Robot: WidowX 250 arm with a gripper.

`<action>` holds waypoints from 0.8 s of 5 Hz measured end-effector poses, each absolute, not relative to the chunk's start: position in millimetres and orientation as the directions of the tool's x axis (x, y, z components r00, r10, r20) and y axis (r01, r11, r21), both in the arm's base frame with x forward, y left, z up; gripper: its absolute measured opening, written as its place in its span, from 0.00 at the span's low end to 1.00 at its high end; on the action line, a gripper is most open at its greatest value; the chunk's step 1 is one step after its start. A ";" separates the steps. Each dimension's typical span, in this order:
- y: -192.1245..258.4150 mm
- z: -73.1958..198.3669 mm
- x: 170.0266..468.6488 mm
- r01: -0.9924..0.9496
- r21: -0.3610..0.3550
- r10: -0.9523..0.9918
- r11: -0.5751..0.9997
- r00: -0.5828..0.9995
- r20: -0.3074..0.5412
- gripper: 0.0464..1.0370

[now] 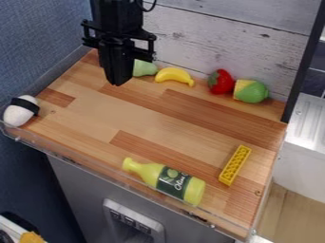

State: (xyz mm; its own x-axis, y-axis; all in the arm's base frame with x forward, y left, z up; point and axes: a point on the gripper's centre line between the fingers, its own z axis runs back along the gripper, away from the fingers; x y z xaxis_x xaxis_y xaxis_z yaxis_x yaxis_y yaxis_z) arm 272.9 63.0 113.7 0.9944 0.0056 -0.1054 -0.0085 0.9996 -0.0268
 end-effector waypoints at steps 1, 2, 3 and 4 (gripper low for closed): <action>43.5 110.0 286.1 0.099 -0.034 -0.103 0.994 0.988 -0.114 0.02; 4.4 113.6 316.1 0.295 -0.037 -0.297 0.955 0.949 -0.104 0.02; -35.9 114.5 338.8 0.494 -0.052 -0.497 0.868 0.862 -0.102 0.02; -72.1 114.1 353.7 0.659 -0.064 -0.662 0.749 0.744 -0.094 0.02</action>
State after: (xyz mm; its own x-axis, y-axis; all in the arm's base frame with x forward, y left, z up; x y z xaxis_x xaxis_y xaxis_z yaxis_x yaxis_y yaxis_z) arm 353.7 -72.1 114.1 0.7436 -0.6619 -0.0941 0.6590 0.7494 -0.0635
